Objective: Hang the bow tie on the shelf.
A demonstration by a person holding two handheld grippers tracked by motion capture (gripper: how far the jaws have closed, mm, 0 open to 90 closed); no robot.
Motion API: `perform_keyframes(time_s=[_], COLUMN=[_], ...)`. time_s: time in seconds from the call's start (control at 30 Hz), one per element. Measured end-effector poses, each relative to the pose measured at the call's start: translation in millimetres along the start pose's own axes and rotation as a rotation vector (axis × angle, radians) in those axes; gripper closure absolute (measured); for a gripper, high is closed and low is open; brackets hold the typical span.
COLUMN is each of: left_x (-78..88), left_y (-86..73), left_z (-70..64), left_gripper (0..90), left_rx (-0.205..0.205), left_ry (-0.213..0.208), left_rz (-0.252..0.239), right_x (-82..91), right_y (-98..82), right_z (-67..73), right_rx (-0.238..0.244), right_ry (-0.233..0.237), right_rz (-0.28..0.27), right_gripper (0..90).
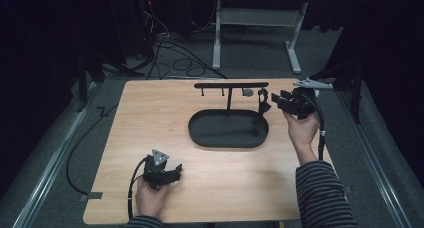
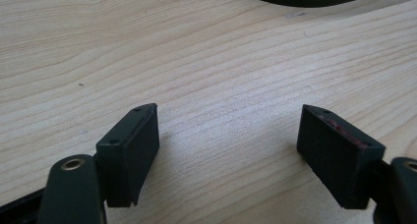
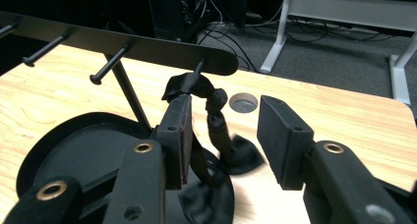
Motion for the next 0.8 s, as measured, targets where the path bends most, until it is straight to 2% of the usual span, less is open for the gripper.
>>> perform_keyframes(time_s=[0.3, 0.43, 0.8], left_x=[0.0, 0.0, 0.0], left_y=[0.0, 0.0, 0.0], left_z=[0.0, 0.0, 0.0], left_gripper=[24.3, 24.3, 24.2], left_rx=[0.0, 0.0, -0.001], left_ry=[0.0, 0.0, -0.001], left_rz=[0.0, 0.0, 0.0], right_x=[13.0, 17.5, 35.1], right_y=[-7.6, -11.8, -19.3], right_z=[-2.3, -3.0, -5.7], right_rx=[-0.018, -0.012, -0.026], right_ry=[0.028, 0.037, 0.054], right_rz=[0.009, 0.019, 0.001], right_gripper=[55.0, 54.1, 52.4])
Point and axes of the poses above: each handheld gripper's, and its own axes: x roughly backward along the jaws, y roughly out of its top, z roughly to its left, the point moved 5 cm from there along -x, roughly forward along the jaws, and after that the axes turned 3 degrees about x, right-handed, at the moved point
